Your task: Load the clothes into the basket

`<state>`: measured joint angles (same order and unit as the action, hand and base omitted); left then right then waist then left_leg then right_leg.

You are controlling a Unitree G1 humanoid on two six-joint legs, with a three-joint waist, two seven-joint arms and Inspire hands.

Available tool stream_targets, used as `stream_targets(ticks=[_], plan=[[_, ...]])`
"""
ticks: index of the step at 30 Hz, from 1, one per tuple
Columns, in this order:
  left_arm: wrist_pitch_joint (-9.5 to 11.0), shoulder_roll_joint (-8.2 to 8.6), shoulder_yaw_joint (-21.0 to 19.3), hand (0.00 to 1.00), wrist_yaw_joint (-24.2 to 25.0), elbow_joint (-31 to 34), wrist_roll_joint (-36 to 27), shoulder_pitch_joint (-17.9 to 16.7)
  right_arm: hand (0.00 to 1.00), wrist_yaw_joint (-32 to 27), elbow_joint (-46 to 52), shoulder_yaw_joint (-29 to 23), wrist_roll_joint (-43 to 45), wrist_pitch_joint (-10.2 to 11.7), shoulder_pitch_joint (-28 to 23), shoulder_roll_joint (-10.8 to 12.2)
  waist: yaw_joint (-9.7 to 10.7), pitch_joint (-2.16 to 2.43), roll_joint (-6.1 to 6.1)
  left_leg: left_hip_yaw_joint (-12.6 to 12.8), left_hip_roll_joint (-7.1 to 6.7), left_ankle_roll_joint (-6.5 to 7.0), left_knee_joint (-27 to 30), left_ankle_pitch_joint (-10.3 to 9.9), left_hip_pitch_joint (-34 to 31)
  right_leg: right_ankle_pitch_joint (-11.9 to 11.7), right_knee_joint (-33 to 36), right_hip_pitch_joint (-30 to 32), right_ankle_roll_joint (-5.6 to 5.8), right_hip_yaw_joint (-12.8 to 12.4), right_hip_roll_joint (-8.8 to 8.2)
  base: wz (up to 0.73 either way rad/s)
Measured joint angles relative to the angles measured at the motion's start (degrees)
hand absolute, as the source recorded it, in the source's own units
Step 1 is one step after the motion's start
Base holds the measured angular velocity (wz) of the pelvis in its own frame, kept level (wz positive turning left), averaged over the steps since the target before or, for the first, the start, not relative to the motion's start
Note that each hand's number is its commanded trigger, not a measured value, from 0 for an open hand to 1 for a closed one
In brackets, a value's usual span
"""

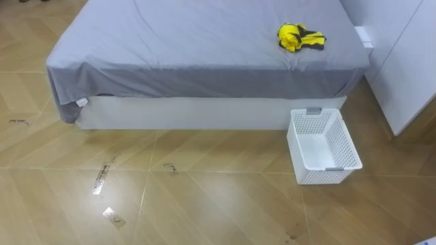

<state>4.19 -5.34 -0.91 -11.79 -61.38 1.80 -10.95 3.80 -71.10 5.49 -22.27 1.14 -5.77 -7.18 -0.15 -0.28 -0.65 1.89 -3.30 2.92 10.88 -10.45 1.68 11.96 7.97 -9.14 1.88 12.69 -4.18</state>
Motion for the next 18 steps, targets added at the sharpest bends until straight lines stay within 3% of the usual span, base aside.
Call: stream_targets(ticks=[18], plan=[[0.0, 0.0, -0.1, 0.0, 1.4, -0.2, 0.0, 0.1, 0.0, 0.7, 0.1, -0.1, 1.2, 0.0, 0.0, 0.0, 0.0, 0.03, 0.58, 0.3, 0.09, 0.01, -0.1, 0.0, -0.2, 0.0, 0.0, 0.1, 0.0, -0.3, 0.01, -0.01]])
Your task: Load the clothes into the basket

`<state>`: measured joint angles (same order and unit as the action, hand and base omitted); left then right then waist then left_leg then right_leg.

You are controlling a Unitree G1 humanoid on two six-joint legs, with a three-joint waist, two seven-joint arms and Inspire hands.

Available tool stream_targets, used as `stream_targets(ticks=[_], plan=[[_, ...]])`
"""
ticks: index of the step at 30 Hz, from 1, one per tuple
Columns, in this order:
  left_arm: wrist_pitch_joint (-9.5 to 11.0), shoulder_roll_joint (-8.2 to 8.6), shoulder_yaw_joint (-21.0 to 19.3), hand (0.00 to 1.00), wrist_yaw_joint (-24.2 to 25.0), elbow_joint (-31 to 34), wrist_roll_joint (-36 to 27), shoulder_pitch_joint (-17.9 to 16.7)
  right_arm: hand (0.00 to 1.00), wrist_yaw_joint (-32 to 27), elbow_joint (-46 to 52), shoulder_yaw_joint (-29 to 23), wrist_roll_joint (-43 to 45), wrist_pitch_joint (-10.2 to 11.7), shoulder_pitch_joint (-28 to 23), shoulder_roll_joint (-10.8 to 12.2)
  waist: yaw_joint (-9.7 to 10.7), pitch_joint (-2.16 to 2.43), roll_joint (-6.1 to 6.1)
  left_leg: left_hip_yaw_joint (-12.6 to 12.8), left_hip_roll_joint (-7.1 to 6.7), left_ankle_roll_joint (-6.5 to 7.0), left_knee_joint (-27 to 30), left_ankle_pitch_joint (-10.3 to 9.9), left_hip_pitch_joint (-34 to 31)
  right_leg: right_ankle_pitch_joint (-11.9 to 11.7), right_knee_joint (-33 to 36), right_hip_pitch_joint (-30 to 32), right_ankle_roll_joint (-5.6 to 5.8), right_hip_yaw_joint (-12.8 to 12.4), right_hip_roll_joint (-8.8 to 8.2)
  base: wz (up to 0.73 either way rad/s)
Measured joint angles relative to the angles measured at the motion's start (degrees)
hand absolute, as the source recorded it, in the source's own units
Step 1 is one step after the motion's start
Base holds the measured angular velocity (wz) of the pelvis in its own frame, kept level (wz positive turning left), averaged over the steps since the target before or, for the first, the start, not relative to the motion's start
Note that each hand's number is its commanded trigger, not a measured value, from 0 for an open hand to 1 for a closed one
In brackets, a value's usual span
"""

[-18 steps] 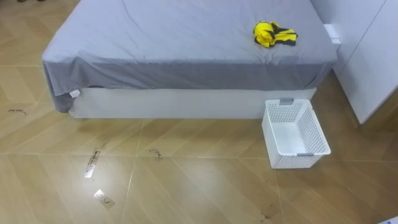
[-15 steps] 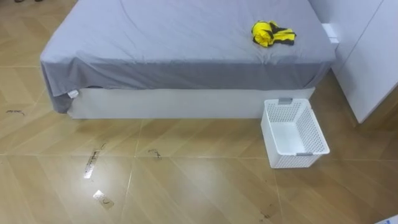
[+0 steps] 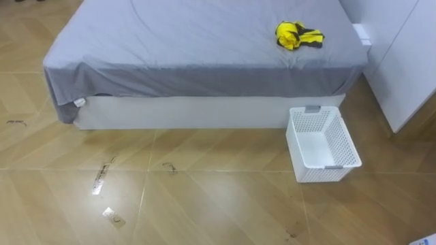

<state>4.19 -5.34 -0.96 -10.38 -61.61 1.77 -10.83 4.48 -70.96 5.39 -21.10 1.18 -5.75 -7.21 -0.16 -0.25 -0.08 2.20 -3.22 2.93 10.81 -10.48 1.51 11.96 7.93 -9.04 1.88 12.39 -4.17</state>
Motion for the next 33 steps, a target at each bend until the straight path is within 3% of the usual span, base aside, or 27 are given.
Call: stream_targets(ticks=[4, 6, 8, 10, 12, 13, 14, 16, 17, 18, 19, 20, 21, 22, 23, 24, 25, 26, 27, 28, 29, 30, 31, 32, 33], plan=[[-0.1, 0.24, -0.2, 0.0, 0.1, -0.5, -2.4, 0.1, 0.0, 0.2, 0.0, -0.5, 1.2, -0.1, 0.2, 0.1, 0.1, -0.03, 0.21, 0.2, 0.62, -0.22, 1.7, -0.8, -0.4, 0.0, 0.5, 0.1, -0.02, 0.2, 0.41, 0.0], [-0.2, 0.25, -1.1, 0.0, 0.4, -1.2, -3.7, 0.1, 0.0, 0.6, -0.1, -0.5, 1.1, -0.1, 0.2, 0.1, 0.0, 0.02, 0.15, 0.2, 1.61, -0.51, 4.4, -2.2, -1.1, 0.7, 1.5, 0.7, -0.48, 0.3, 0.87, -0.06], [-0.5, 0.19, -2.5, 0.0, 1.0, -1.9, -8.1, -0.1, 0.0, 1.2, 0.0, -0.5, 0.9, -0.8, 0.6, 0.2, -0.5, 0.04, 0.23, 1.0, 2.97, -1.23, 9.8, -4.9, -3.2, 3.0, 4.9, 2.2, -1.37, 0.2, 1.59, -0.17], [-1.2, 0.03, -3.6, 0.0, 1.2, -1.8, -11.1, -0.2, 0.0, 2.0, -0.1, -0.5, 0.8, -0.8, 0.5, 0.2, -0.4, 0.01, 0.1, 2.1, 3.98, -2.01, 14.9, -6.2, -5.8, 5.0, 6.6, 3.2, -2.2, 0.3, 2.3, 0.09], [-1.4, -0.61, -4.9, 0.0, 1.2, -1.7, -12.8, 0.0, 0.0, 2.4, -0.1, -0.6, 0.9, -0.8, 0.5, 0.3, -0.3, 0.08, -0.26, 4.2, 5.72, -2.07, 22.5, -6.2, -9.8, 6.0, 7.4, 3.4, -3.35, 0.3, 2.79, 0.26], [-1.5, -1.12, -4.9, 0.0, 1.1, -1.8, -13.5, -0.2, 0.0, 2.4, -0.2, -0.7, 0.6, -0.8, 0.5, 0.1, -0.3, -0.28, -0.6, 4.8, 6.87, -1.99, 29.2, -5.1, -13.3, 6.4, 7.7, 3.0, -4.13, 0.3, 3.24, 0.23], [-1.5, -0.86, -4.8, 0.0, 1.0, -1.9, -13.5, -1.1, 0.0, 2.4, -0.3, -0.9, 0.1, -0.9, 0.3, -0.1, -0.7, -0.2, -0.7, 4.8, 6.59, -2.0, 31.6, -4.8, -16.2, 7.0, 7.9, 1.9, -4.65, -0.5, 3.19, 0.31], [-1.6, -0.47, -3.0, 0.0, 1.0, -1.9, -16.3, -1.9, 0.0, 1.9, -0.3, -1.1, -1.4, -1.1, 0.2, -0.7, -0.2, -0.25, -0.74, 5.1, 5.01, -2.36, 25.0, -4.0, -20.6, 8.3, 8.2, 1.8, -4.59, -0.8, 2.7, 0.18], [-1.7, -0.41, -2.4, 0.0, 1.0, -1.9, -17.5, -2.2, 0.0, 1.9, -0.3, -1.0, -1.6, -1.4, 0.2, -1.0, -1.1, -0.19, -1.01, 5.6, 4.06, -3.38, 17.1, -1.8, -22.9, 9.3, 8.7, 2.0, -4.19, -1.3, 2.0, -0.22], [-1.6, -0.44, -2.4, 0.0, 1.0, -2.0, -18.0, -2.7, 0.0, 1.9, -0.3, -1.1, -1.5, -1.4, 0.2, -1.1, -1.9, -0.26, -0.88, 5.8, 4.05, -3.34, 10.3, 2.6, -24.6, 10.2, 8.8, 1.4, -4.0, -1.6, 1.62, -0.37], [-1.5, -0.46, -2.5, 0.0, 1.0, -2.0, -18.0, -3.1, 0.0, 2.0, -0.3, -1.1, -1.4, -1.5, 0.2, -1.0, -2.1, -0.28, -0.88, 5.8, 4.1, -3.36, 7.8, 5.0, -25.0, 10.7, 8.7, 1.0, -3.83, -2.0, 1.43, -0.46], [-1.4, -0.44, -2.6, 0.0, 1.0, -2.2, -18.0, -3.5, 0.0, 1.9, -0.3, -1.0, -1.4, -1.6, 0.2, -1.0, -2.3, -0.34, -1.11, 5.9, 3.91, -2.77, 5.3, 9.5, -25.2, 11.5, 8.6, 0.1, -2.74, -3.3, 0.88, -0.41], [-1.4, -0.25, -2.6, 0.0, 1.1, -2.5, -18.0, -3.5, 0.0, 1.7, -0.2, -1.1, -1.3, -1.6, 0.2, -1.1, -2.2, -0.24, -1.64, 6.5, 2.95, -0.86, 5.1, 13.3, -24.9, 12.4, 7.9, -0.8, -1.83, -3.9, -0.33, -0.36], [-1.2, -0.15, -2.6, 0.0, 1.1, -2.5, -18.0, -3.4, 0.0, 1.6, -0.1, -1.2, -1.2, -1.5, 0.2, -1.1, -2.1, -0.15, -2.08, 6.8, 2.23, 0.01, 5.4, 14.3, -24.9, 12.8, 7.6, -1.0, -1.36, -4.2, -1.13, -0.29], [-0.8, -0.05, -2.4, 0.0, 1.3, -2.5, -18.0, -3.2, 0.0, 1.4, 0.0, -1.8, -1.1, -1.2, 0.2, -0.9, -1.8, -0.03, -2.92, 8.2, 1.16, 1.38, 8.4, 12.7, -25.5, 13.4, 6.8, -1.5, -0.44, -4.5, -2.89, -0.31], [-0.3, -0.03, -2.3, 0.0, 1.6, -2.5, -18.0, -2.4, 0.0, 1.0, 0.4, -2.3, -0.7, -0.8, 0.4, -0.9, -1.7, -0.49, -3.13, 9.4, 1.07, 1.54, 12.7, 10.0, -26.4, 12.8, 6.3, -2.2, 0.47, -4.6, -3.64, -0.31], [-0.1, -0.12, -2.3, 0.0, 1.8, -2.5, -18.0, -2.2, 0.0, 0.8, 0.5, -2.4, -0.5, -0.3, 0.3, -0.9, -1.5, -0.45, -3.04, 9.8, 1.23, 1.76, 14.8, 8.2, -26.8, 12.2, 6.5, -2.7, 1.06, -5.0, -4.1, -0.34], [0.2, -0.45, -2.3, 0.0, 2.1, -2.4, -18.9, -2.1, 0.0, 0.0, 1.0, -2.2, -0.7, 0.4, 0.1, -0.7, -1.7, -0.93, -3.3, 10.7, 1.86, 2.88, 21.3, 4.7, -28.0, 11.7, 7.9, -4.0, 1.37, -6.9, -5.04, -0.24], [0.4, -0.65, -2.3, 0.0, 2.2, -2.4, -19.6, -2.1, 0.0, -0.5, 1.2, -2.2, -0.8, 0.6, -0.2, -0.6, -1.8, -1.2, -3.2, 11.7, 1.66, 2.9, 24.1, 3.5, -29.0, 11.7, 9.9, -4.5, 1.38, -8.2, -5.47, -0.14], [0.4, -0.57, -2.2, 0.0, 2.1, -2.4, -20.4, -2.2, 0.0, -1.2, 1.6, -2.3, -1.3, 0.5, -1.5, -1.0, -1.3, -0.27, -2.76, 11.8, 1.37, 1.88, 22.5, 1.5, -27.8, 11.6, 16.9, -2.9, 1.53, -9.0, -6.05, 0.04], [0.6, -0.91, -2.3, 0.0, 1.9, -2.5, -20.5, -1.3, 0.0, -2.2, 2.2, -2.4, -1.3, 0.3, -2.4, -0.9, -1.2, -0.1, -3.16, 12.4, 0.09, 3.4, 22.7, -1.5, -25.4, 10.1, 27.4, 0.4, 3.21, -8.1, -7.84, 0.14], [0.6, -1.07, -2.4, 0.0, 1.7, -2.5, -20.3, -0.9, 0.0, -2.6, 2.2, -2.6, -1.3, 0.2, -2.6, -0.8, -1.1, -0.1, -3.54, 12.5, -0.69, 3.8, 22.7, -2.5, -24.0, 7.3, 32.2, 1.8, 3.29, -7.5, -8.78, 0.0], [0.7, -0.94, -2.2, 0.0, 1.1, -2.5, -19.9, -0.5, 0.0, -3.2, 2.3, -3.6, -1.3, 0.2, -2.6, -0.8, -1.9, 0.08, -2.81, 12.5, -0.94, 4.01, 21.6, -4.5, -20.4, -1.8, 39.3, 4.2, 2.62, -7.4, -9.52, -0.14], [0.8, -0.99, -2.2, 0.0, 0.8, -2.4, -19.5, -0.3, 0.0, -3.7, 2.6, -4.4, -1.3, 0.5, -2.6, -0.7, -2.1, 0.42, -1.36, 11.4, -1.25, 4.16, 18.4, -5.5, -16.2, -8.2, 44.3, 6.9, 0.5, -7.4, -9.13, -0.19], [0.8, -1.01, -2.4, 0.0, 0.7, -2.3, -18.7, 0.4, 0.0, -4.1, 3.4, -4.4, -1.9, 1.1, -2.0, -0.7, -1.9, 0.32, -0.51, 10.3, -0.84, 4.18, 15.0, -5.8, -12.5, -2.6, 48.5, 11.1, -0.93, -6.9, -6.73, 0.0]])
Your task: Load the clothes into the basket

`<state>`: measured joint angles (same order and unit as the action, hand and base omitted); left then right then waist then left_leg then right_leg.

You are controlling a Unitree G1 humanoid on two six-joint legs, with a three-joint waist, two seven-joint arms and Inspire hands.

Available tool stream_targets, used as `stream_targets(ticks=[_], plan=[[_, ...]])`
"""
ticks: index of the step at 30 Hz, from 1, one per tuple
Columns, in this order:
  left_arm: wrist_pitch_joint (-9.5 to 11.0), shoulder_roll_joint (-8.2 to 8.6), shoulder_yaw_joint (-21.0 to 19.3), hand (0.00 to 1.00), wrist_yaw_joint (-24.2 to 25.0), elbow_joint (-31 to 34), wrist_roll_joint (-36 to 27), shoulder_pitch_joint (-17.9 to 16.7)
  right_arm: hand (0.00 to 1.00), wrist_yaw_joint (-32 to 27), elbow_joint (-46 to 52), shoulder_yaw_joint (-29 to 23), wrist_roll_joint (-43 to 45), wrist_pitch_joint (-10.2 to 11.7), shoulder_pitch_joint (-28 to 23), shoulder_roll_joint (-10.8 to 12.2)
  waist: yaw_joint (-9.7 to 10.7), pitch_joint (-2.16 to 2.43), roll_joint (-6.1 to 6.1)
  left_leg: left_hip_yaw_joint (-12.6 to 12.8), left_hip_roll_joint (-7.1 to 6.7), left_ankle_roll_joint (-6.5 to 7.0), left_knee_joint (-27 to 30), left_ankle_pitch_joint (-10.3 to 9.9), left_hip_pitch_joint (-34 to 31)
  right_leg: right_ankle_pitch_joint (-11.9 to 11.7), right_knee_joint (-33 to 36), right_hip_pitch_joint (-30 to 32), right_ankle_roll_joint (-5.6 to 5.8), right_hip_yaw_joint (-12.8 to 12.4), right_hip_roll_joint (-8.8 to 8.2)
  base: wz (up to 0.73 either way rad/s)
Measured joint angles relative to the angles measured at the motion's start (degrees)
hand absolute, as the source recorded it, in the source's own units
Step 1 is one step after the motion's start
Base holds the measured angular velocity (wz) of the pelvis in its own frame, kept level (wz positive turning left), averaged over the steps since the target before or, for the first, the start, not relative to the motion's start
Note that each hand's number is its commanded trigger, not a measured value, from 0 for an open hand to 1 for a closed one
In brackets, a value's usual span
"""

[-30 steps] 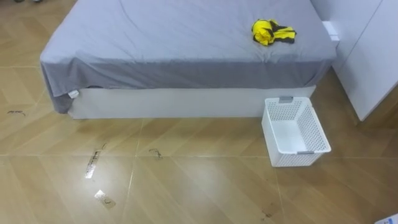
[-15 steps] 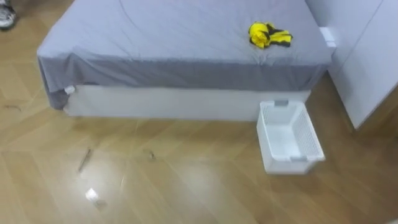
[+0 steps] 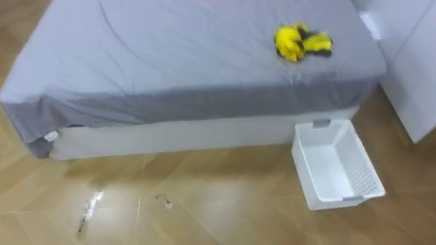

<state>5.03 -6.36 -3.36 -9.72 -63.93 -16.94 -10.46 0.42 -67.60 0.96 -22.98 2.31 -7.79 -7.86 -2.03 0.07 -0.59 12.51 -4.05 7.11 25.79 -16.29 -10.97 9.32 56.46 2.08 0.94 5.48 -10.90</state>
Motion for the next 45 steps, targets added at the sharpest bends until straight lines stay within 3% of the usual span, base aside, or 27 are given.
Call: stream_targets(ticks=[2, 4, 5, 6, 7, 8, 9, 10, 11, 12, 14, 15, 16, 17, 18, 19, 20, 21, 23, 26, 28, 30, 32, 33, 39, 43, 45], plan=[[0.1, 0.09, 0.3, 0.0, 0.2, 0.3, 1.6, 0.8, 0.0, -0.6, 3.2, 0.0, -0.7, 0.1, 0.1, -0.1, 0.3, -0.66, 1.97, -1.9, 1.38, -0.5, -4.1, 0.2, 5.0, 6.9, -0.4, 7.3, -1.43, 2.8, 4.44, 0.27], [0.1, -0.34, 1.8, 0.0, 0.3, 2.0, 1.8, 1.4, 0.0, -1.1, 6.0, 0.0, -1.2, 0.1, 0.1, 0.2, 1.1, -0.77, 2.28, -4.3, 1.41, -0.82, -7.8, -0.3, 9.7, 9.2, -8.4, 13.8, -1.51, 5.0, 7.23, 0.52], [0.1, -0.41, 2.9, 0.0, 0.4, 2.3, 1.9, 1.9, 0.0, -1.5, 7.5, 0.0, -0.9, 0.1, 0.2, 0.3, 1.7, -1.02, 2.26, -5.9, 1.45, -1.1, -10.1, -0.7, 12.7, 8.9, -17.4, 16.6, -1.71, 5.7, 8.48, 0.66], [0.1, -0.37, 4.2, 0.0, 0.4, 2.9, 2.1, 1.8, 0.0, -2.3, 8.7, 0.0, -0.5, 0.1, 0.2, 0.5, 1.9, -0.97, 1.84, -6.6, 1.65, -1.64, -12.6, -1.4, 15.9, 6.3, -27.0, 18.2, -2.33, 5.8, 9.03, 0.66], [0.1, -0.22, 4.9, 0.0, 0.4, 3.0, 2.2, 1.9, 0.0, -2.9, 9.3, 0.0, -0.4, 0.2, 0.2, 0.5, 1.9, -1.03, 1.84, -6.5, 2.02, -2.02, -13.5, -2.1, 17.7, 2.8, -30.2, 19.0, -3.0, 6.3, 8.98, 0.62], [-0.1, 0.24, 5.8, 0.0, 0.4, 3.2, 2.6, 1.7, 0.0, -4.2, 10.0, -0.1, -0.5, 0.7, 0.2, 0.4, 1.7, -0.86, 2.31, -6.8, 3.33, -3.03, -14.8, -2.9, 20.9, -3.3, -35.6, 19.5, -3.26, 7.5, 9.25, 0.46], [-0.1, 0.33, 6.0, 0.0, 0.5, 3.3, 2.9, 1.5, 0.0, -5.0, 10.1, -0.1, -0.5, 0.9, 0.5, 0.5, 1.5, -0.77, 2.28, -6.8, 3.78, -3.59, -15.1, -3.3, 22.3, -6.5, -37.5, 19.5, -3.83, 7.6, 9.55, 0.36], [-0.1, 0.28, 6.0, 0.0, 0.5, 3.3, 3.0, 0.5, 0.0, -5.8, 10.5, -0.2, -0.3, 1.7, 1.6, 0.5, 0.9, -0.67, 2.29, -7.0, 4.91, -5.18, -14.5, -4.4, 23.8, -10.2, -38.9, 19.6, -6.34, 7.2, 10.98, 0.0], [-0.1, 0.25, 6.0, 0.0, 0.6, 3.3, 2.8, -0.5, 0.0, -6.2, 10.9, -0.7, 0.3, 2.6, 2.4, 0.4, 0.5, -0.07, 2.96, -7.1, 6.27, -7.28, -13.8, -5.4, 24.6, -10.8, -36.7, 18.9, -7.82, 7.8, 12.53, -0.12], [-0.1, 0.27, 5.8, 0.0, 0.7, 3.3, 2.7, -1.2, 0.0, -6.6, 11.2, -1.3, 0.7, 3.1, 3.1, 0.5, 0.4, -0.08, 3.86, -7.0, 7.46, -7.79, -13.8, -5.5, 25.2, -9.4, -34.8, 18.8, -8.11, 8.5, 13.45, -0.19], [-0.1, 0.28, 5.0, 0.0, 1.4, 3.3, 2.8, -2.6, 0.0, -7.8, 12.7, -4.2, 1.6, 3.3, 5.4, 0.4, 0.0, -0.56, 4.93, -6.5, 9.32, -12.42, -12.7, -4.1, 26.3, -5.0, -28.7, 18.7, -9.2, 7.7, 13.48, 0.25], [0.0, -0.05, 4.9, 0.0, 1.4, 4.6, 3.1, -2.6, 0.0, -8.6, 13.1, -5.7, 2.0, 3.0, 5.6, 0.3, 0.6, -0.98, 4.82, -6.4, 9.44, -12.62, -14.8, -3.1, 25.9, -3.3, -24.5, 18.8, -8.74, 6.4, 12.69, 0.68], [0.2, -0.29, 4.8, 0.0, 1.4, 5.8, 3.1, -2.7, 0.0, -9.1, 13.5, -6.4, 1.9, 2.7, 5.2, 0.2, 0.7, -1.42, 4.32, -6.1, 9.13, -12.06, -13.2, -2.3, 26.3, -2.4, -20.3, 19.5, -8.63, 7.4, 11.95, 0.7], [1.3, -1.27, 4.5, 0.0, 1.3, 7.1, 3.2, -3.5, 0.0, -9.5, 14.7, -6.6, 1.2, 1.8, 4.6, 0.4, -0.2, -0.82, 3.5, -4.6, 9.46, -11.8, -8.1, -1.8, 26.1, -0.9, -19.5, 20.5, -7.39, 10.1, 11.37, 0.04], [1.7, -2.74, 4.3, 0.0, 1.2, 7.2, 3.0, -4.5, 0.0, -9.5, 15.1, -6.3, 0.8, 1.3, 4.8, 0.7, -1.4, -0.66, 1.69, -2.7, 9.48, -11.85, -0.2, -1.8, 24.5, -1.0, -25.9, 18.4, -10.31, 11.4, 12.15, -0.27], [1.6, -2.51, 4.0, 0.0, 1.2, 7.0, 3.0, -5.0, 0.0, -9.6, 15.0, -6.3, 0.9, 1.2, 5.0, 0.2, -1.5, -0.63, 2.06, -2.9, 10.09, -11.84, 3.5, -1.8, 23.8, -0.2, -26.2, 17.3, -11.45, 12.3, 13.0, -0.64], [1.3, -1.66, 3.2, 0.0, 1.1, 6.8, 3.2, -6.0, 0.0, -9.9, 15.5, -6.3, 1.1, 0.5, 5.3, -0.4, -1.0, -0.42, 3.38, -4.2, 11.39, -11.97, 11.2, 0.4, 21.8, 0.7, -27.8, 14.6, -12.19, 12.7, 14.79, -0.51], [1.3, -1.52, 2.4, 0.0, 1.3, 6.7, 3.5, -6.6, 0.0, -10.4, 16.5, -6.0, 1.4, 0.1, 3.7, -0.1, -0.4, -0.37, 3.45, -5.3, 11.35, -12.06, 16.0, 3.2, 19.3, 0.9, -30.1, 12.3, -12.28, 12.0, 15.38, -0.3], [1.3, -1.45, 2.5, 0.0, 1.3, 7.3, 3.4, -6.6, 0.0, -10.9, 16.9, -5.8, 2.3, 0.0, 2.7, -0.1, 1.8, -0.77, 2.49, -5.1, 11.16, -10.56, 18.1, 1.4, 14.7, 0.9, -33.0, 9.7, -12.13, 11.0, 15.23, -0.07], [1.2, -1.32, 3.1, 0.0, 1.3, 9.5, 2.9, -6.0, 0.0, -12.9, 18.5, -5.0, 3.1, -0.2, 2.6, -0.3, 2.3, -0.98, 1.07, -4.7, 9.26, -9.95, 14.5, -2.7, 6.7, 0.9, -35.7, 7.5, -12.06, 8.2, 15.15, -0.4], [1.3, -1.17, 3.1, 0.0, 1.3, 10.0, 3.0, -5.9, 0.0, -14.1, 20.4, -4.6, 3.3, -0.5, 2.3, -0.4, 1.8, -0.9, 0.64, -4.7, 8.96, -9.97, 7.7, -2.8, 4.0, 1.0, -36.8, 6.4, -11.87, 6.3, 15.4, -0.55], [1.3, -1.11, 2.9, 0.0, 1.3, 9.9, 3.0, -6.1, 0.0, -15.4, 22.3, -4.5, 3.5, -0.6, 2.3, -0.4, 1.3, -0.49, 0.62, -4.6, 8.13, -10.12, -0.1, -1.9, 2.5, 1.1, -37.4, 5.8, -11.65, 4.0, 15.73, -0.67], [1.3, -0.77, 3.0, 0.0, 1.3, 9.7, 3.0, -6.9, 0.0, -17.6, 24.5, -3.7, 3.5, -0.6, 2.1, -0.4, 1.0, 0.39, 1.25, -4.7, 7.11, -8.15, -5.7, 4.3, 3.9, 0.6, -39.2, 4.8, -10.99, 0.7, 15.96, -0.64], [1.3, -0.76, 3.0, 0.0, 1.3, 9.6, 2.9, -7.3, 0.0, -18.5, 25.5, -3.3, 3.2, -0.6, 1.5, -0.4, 1.2, 0.48, 1.43, -4.8, 6.22, -8.04, -7.9, 4.9, 5.5, 0.4, -40.1, 4.0, -10.76, -0.2, 15.93, -0.37], [0.4, -0.77, 1.9, 0.0, 1.4, 8.5, 3.0, -5.3, 0.0, -23.3, 26.5, -3.4, 3.4, -0.6, 1.5, -0.4, 2.3, 0.18, 1.41, -4.8, 5.4, -7.9, -11.3, 5.0, 7.4, 0.7, -41.7, 2.6, -10.15, 0.3, 15.47, -0.1], [-1.2, -0.82, 1.3, 0.0, 1.4, 8.3, 3.0, -5.4, 0.0, -25.7, 28.5, -3.7, 4.7, -0.9, 1.5, -0.4, 3.4, -0.6, 1.11, -4.7, 5.14, -7.65, -12.2, 5.2, 7.2, 0.9, -42.4, 2.9, -9.81, 0.7, 15.17, 0.04], [-1.5, -0.84, 1.3, 0.0, 1.5, 8.3, 3.0, -5.3, 0.0, -27.0, 29.9, -3.9, 5.8, -1.7, 1.5, -0.4, 3.4, -0.67, 1.06, -4.6, 5.14, -7.46, -12.2, 5.3, 6.9, 1.1, -42.7, 3.2, -9.57, 0.7, 15.01, 0.0]])
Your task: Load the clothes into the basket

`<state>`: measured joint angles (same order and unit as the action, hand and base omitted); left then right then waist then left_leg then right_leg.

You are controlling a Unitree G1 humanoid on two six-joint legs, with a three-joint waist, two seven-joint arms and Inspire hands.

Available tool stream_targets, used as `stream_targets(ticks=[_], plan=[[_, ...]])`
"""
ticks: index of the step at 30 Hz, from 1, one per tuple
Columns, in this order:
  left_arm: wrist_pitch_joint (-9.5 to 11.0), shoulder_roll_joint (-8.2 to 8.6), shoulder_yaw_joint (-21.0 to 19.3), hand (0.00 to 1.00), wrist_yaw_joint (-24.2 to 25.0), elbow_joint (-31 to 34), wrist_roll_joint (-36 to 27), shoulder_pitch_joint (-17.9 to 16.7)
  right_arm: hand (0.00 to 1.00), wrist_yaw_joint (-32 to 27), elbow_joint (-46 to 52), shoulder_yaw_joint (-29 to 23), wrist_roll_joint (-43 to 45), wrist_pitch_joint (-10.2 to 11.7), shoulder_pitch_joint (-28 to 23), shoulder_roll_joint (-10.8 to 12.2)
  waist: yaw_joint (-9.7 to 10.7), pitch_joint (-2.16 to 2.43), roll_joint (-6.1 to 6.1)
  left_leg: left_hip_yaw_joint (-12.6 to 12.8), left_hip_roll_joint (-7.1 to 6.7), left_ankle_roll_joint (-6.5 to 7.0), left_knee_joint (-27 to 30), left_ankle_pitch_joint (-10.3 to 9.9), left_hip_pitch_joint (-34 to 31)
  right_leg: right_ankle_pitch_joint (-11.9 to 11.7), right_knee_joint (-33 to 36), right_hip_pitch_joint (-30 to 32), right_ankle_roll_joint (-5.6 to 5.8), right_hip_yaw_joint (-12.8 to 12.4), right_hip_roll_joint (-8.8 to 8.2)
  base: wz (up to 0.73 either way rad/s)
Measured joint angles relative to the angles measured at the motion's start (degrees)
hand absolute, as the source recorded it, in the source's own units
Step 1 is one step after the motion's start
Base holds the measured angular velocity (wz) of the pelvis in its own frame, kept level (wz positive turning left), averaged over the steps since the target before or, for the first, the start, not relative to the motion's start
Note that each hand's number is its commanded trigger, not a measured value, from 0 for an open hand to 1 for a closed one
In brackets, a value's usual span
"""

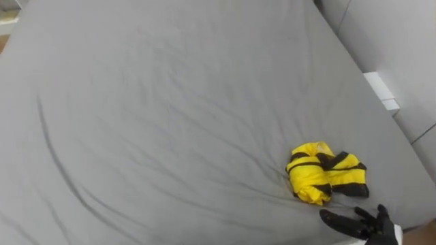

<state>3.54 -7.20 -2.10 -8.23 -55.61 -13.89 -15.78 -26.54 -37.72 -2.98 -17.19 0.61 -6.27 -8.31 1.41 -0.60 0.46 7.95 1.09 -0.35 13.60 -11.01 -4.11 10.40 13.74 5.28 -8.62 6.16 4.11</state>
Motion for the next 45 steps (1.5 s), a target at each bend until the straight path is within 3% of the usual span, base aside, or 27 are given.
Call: stream_targets(ticks=[5, 7, 9, 15, 20, 29, 31, 34, 40, 45], plan=[[-1.2, -0.1, 0.0, 0.0, 0.3, -1.3, -0.1, 0.3, 0.0, -3.5, 8.3, 0.0, 2.5, -0.6, 0.0, -0.9, -0.1, 0.04, 0.0, 0.0, -0.4, 0.04, 0.0, 0.0, -0.9, 0.1, 0.0, 1.2, 0.16, -0.6, -0.11, -0.05], [-1.7, -0.1, 0.0, 0.0, 0.2, -1.6, -0.1, 0.5, 0.0, -4.0, 12.9, 0.1, 4.0, 0.2, 0.1, -1.8, -0.1, 0.09, -0.22, 0.1, -0.41, 0.04, -0.1, 0.0, -1.1, 0.1, -0.1, 1.3, 0.16, -0.5, -0.1, 0.03], [-2.0, -0.13, 0.1, 0.0, 0.1, -1.6, -0.1, 0.5, 0.0, -4.0, 15.4, 0.6, 4.7, 1.7, 0.3, -3.0, 0.0, 0.46, -0.83, 0.0, -0.44, 0.04, -0.1, 0.0, -1.0, 0.1, -0.6, 0.7, 0.14, 0.0, -0.08, 0.14], [-3.4, -0.2, 0.2, 0.0, 0.0, -1.3, 0.1, 0.9, 0.0, -1.9, 14.9, 2.4, 7.0, 1.6, 0.5, -3.0, -0.2, 0.61, -1.07, -0.1, -0.52, 0.04, -1.2, 0.0, -0.3, 0.1, -1.7, -0.4, 0.16, 0.7, -0.12, 0.08], [-4.6, -0.28, 0.1, 0.0, 0.0, -1.2, 0.6, 1.1, 0.0, 0.4, 13.4, 3.6, 8.3, -0.3, -0.5, -2.8, -0.3, 0.61, -1.05, -0.2, -0.61, 0.05, -2.0, 0.0, -0.2, 0.1, -2.2, -0.5, 0.23, 1.0, -0.14, 0.03], [-4.8, -0.98, 2.5, 0.0, -0.1, -1.3, -0.1, 1.4, 0.0, 3.9, 13.7, 8.6, 11.3, -0.7, -0.5, -2.8, -0.8, 0.48, -0.79, -0.2, -0.61, 0.05, -2.2, 0.0, 0.2, 0.1, -2.3, -0.7, 0.23, 0.8, -0.12, 0.0], [-4.8, -0.99, 2.6, 0.0, -0.1, -1.3, -0.1, 1.3, 0.0, 4.3, 13.1, 9.3, 12.5, -0.7, -0.6, -2.8, -0.9, 0.31, -0.85, -0.3, -0.63, 0.05, -2.3, 0.0, 0.8, 0.0, -3.1, -1.3, 0.3, 0.9, -0.12, 0.02], [-4.8, -0.97, 2.5, 0.0, -0.3, -0.9, 0.1, 1.6, 0.0, 4.4, 8.6, 9.5, 16.5, -0.6, 0.2, -2.7, -1.7, 0.42, -0.92, -0.2, -0.64, 0.05, -2.3, 0.0, 0.7, 0.1, -3.2, -1.4, 0.32, 1.0, -0.12, 0.02], [-5.0, -0.97, 2.5, 0.0, -1.6, -0.5, -0.1, 1.8, 0.0, 5.6, 0.8, 9.7, 15.9, -1.2, 1.0, -2.4, -2.0, 0.45, -0.84, -0.2, -0.69, 0.05, -2.3, 0.0, -0.2, 0.1, -3.9, -1.5, 0.32, 2.1, -0.18, 0.09], [-5.2, -1.07, 2.5, 0.0, -1.6, -0.6, -0.1, 2.3, 0.0, 5.8, -7.1, 9.5, 14.7, -1.1, 6.2, -2.5, -2.0, 0.55, -0.67, -0.6, -0.67, 0.05, -2.2, 0.0, -2.0, 0.0, -4.0, -0.3, 0.31, 4.3, -0.4, 0.15]])
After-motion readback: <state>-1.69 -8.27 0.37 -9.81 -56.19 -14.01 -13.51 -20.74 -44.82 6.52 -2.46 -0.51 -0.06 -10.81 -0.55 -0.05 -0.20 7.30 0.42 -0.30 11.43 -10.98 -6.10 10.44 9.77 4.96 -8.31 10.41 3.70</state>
